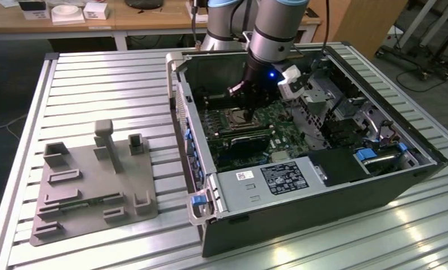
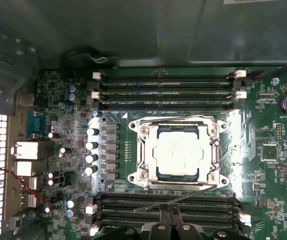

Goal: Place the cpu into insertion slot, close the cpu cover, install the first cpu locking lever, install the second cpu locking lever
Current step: 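Install the second cpu locking lever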

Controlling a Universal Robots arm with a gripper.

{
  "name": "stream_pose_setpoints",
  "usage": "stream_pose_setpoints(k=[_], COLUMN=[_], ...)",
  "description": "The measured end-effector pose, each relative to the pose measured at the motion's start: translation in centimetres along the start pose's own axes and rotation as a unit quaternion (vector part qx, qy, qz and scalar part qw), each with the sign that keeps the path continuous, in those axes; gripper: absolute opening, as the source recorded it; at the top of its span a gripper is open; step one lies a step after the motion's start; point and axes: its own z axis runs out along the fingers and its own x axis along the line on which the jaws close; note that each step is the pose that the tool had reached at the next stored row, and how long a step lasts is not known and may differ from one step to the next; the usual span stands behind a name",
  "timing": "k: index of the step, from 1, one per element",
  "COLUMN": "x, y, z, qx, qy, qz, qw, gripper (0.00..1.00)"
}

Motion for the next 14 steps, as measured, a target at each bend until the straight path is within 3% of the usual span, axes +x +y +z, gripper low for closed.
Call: stream_pose_setpoints(k=[5, 14], x=[0.15, 1.1], y=[0.0, 0.03], z=[0.04, 0.07], qx=[-0.0001, -0.0002], qy=[0.0008, 0.0022], qz=[0.0, 0.0], qw=[1.0, 1.0], gripper=[0.1, 0.1])
